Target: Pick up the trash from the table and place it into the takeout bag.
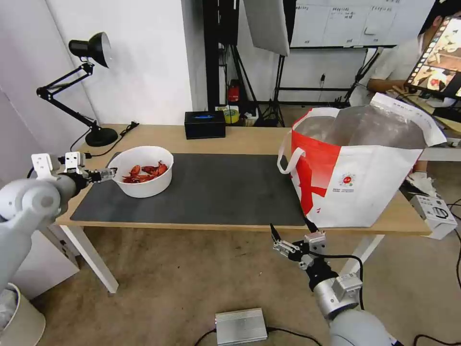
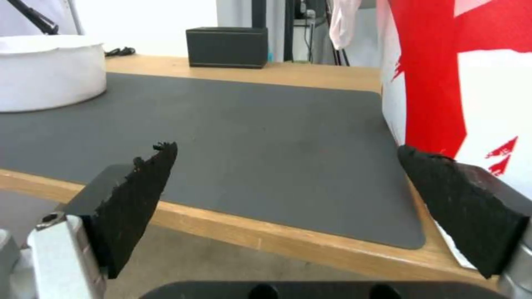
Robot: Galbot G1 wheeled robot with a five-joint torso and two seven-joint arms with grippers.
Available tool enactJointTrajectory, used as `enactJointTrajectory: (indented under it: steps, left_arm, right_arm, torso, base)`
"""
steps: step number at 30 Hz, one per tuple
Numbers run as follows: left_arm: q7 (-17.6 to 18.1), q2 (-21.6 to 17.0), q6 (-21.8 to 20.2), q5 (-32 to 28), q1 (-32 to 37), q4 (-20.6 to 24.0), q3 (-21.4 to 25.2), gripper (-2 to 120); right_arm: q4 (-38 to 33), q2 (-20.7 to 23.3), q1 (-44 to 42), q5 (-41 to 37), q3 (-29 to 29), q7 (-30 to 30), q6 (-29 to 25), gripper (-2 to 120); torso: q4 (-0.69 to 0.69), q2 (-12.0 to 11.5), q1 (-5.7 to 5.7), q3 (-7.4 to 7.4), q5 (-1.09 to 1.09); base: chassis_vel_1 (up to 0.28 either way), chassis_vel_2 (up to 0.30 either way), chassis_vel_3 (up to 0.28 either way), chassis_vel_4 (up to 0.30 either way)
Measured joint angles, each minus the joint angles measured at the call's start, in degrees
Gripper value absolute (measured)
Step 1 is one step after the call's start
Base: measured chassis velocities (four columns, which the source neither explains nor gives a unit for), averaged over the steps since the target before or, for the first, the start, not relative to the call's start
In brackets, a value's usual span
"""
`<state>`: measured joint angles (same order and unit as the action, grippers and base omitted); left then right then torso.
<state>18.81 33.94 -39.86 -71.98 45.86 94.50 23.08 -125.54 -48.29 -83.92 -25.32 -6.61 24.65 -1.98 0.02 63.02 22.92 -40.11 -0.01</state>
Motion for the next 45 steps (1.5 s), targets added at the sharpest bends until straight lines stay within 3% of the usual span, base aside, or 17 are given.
enactJointTrajectory:
  steps: [9,26,32,34,36,40,45]
  left_arm:
    - [0.2,1.7,-1.9,-5.6,-3.4,-3.7,-1.9,100]
    - [0.8,4.1,-1.7,-5.6,-9.8,-8.2,-9.2,100]
    - [2.0,4.2,-2.1,-5.5,-11.8,-9.3,-11.5,74]
    - [2.2,4.2,-2.2,-5.5,-12.0,-9.4,-11.6,72]
    - [2.5,4.1,-2.2,-5.5,-12.2,-9.4,-11.8,59]
    - [2.6,4.0,-2.2,-5.5,-12.3,-9.3,-11.9,51]
    - [2.7,3.8,-2.3,-5.5,-12.3,-8.9,-11.9,28]
  right_arm:
    - [0.0,0.0,0.0,0.0,0.0,0.0,0.0,100]
    - [0.0,0.0,0.0,0.0,0.0,0.0,0.0,100]
    - [0.0,0.0,0.0,0.0,0.0,0.0,0.0,100]
    - [0.0,0.0,0.0,0.0,0.0,0.0,0.0,100]
    - [0.0,0.0,0.0,0.0,0.0,0.0,0.0,100]
    - [0.0,0.0,0.0,0.0,0.0,0.0,0.0,100]
    - [0.0,0.0,0.0,0.0,0.0,0.0,0.0,100]
  torso:
    - [-0.01,0.0,0.0,0.0,0.0]
    - [-0.02,0.0,0.0,0.0,0.01]
    - [-0.02,0.0,0.0,0.0,0.01]
    - [-0.02,0.0,0.0,0.0,0.01]
    - [-0.02,0.0,0.0,0.0,0.01]
    - [-0.02,0.0,0.0,0.0,0.01]
    - [-0.02,0.0,0.0,0.0,0.01]
  base:
    - [0.0,0.0,0.0,0.0]
    - [0.0,0.0,0.0,0.0]
    - [0.0,0.0,0.0,0.0]
    - [0.0,0.0,0.0,0.0]
    - [0.0,0.0,0.0,0.0]
    - [0.0,0.0,0.0,0.0]
    - [0.0,0.0,0.0,0.0]
